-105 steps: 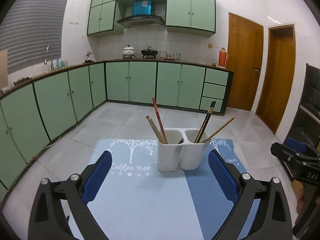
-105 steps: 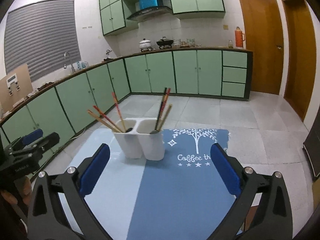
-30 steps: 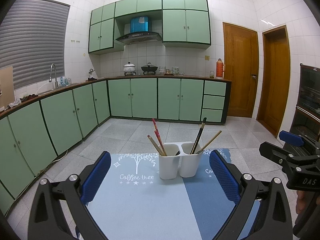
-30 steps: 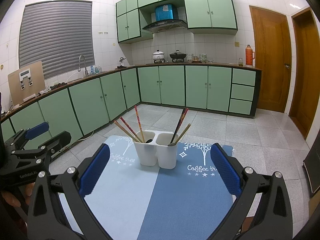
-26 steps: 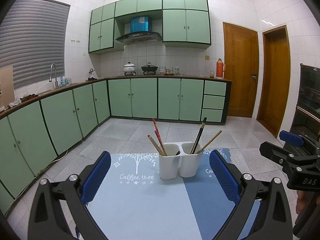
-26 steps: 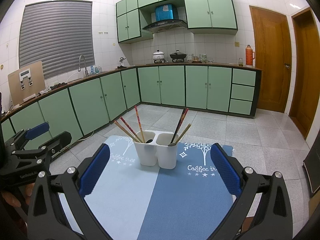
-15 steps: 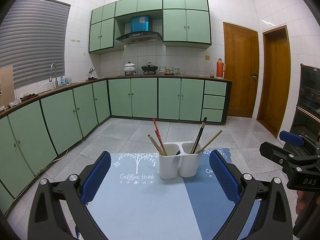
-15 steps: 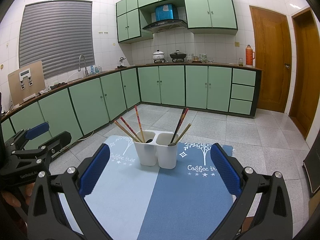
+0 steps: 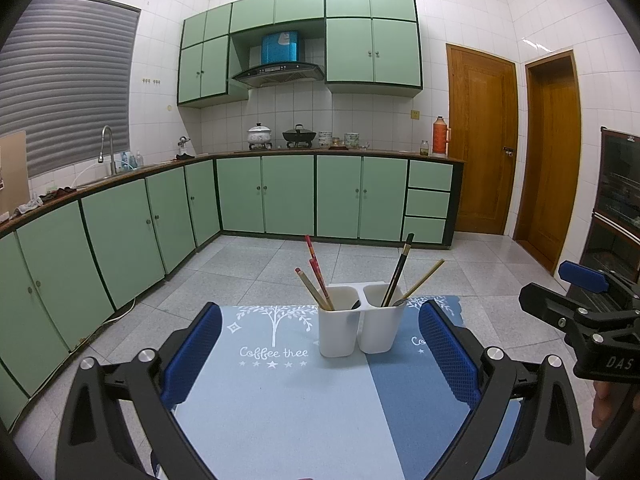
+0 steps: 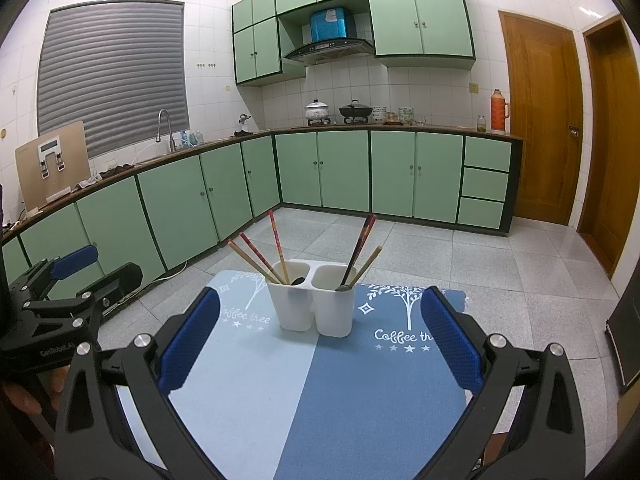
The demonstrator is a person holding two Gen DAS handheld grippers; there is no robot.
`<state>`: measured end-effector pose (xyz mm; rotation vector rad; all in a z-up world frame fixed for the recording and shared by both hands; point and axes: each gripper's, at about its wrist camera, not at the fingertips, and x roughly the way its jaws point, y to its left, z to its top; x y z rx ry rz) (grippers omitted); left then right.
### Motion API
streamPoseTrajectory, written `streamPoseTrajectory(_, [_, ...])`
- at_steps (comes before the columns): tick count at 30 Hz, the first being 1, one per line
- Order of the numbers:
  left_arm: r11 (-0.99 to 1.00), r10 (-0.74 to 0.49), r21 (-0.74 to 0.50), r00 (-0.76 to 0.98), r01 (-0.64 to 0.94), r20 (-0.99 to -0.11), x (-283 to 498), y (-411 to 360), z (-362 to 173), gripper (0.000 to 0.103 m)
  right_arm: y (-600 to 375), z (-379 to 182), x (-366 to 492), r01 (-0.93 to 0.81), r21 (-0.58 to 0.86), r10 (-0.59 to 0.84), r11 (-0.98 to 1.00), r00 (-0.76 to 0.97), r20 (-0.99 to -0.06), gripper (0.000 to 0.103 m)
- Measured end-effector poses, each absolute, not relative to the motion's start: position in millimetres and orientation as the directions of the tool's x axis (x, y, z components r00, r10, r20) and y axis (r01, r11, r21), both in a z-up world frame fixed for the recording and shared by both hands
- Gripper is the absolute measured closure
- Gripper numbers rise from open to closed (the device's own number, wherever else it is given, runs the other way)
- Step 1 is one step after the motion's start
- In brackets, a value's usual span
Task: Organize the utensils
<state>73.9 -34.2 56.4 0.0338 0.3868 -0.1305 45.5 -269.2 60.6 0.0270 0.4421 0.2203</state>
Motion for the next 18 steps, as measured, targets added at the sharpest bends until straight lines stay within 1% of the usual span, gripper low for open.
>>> streamPoseTrajectory(18, [0.991, -0.12, 0.007, 0.917, 0.133, -0.379, 74.2, -34.7, 57.3, 0.006, -268.8, 59.6, 45.4, -0.206, 0.073, 0.217, 0.976, 0.88, -0.422, 0.005])
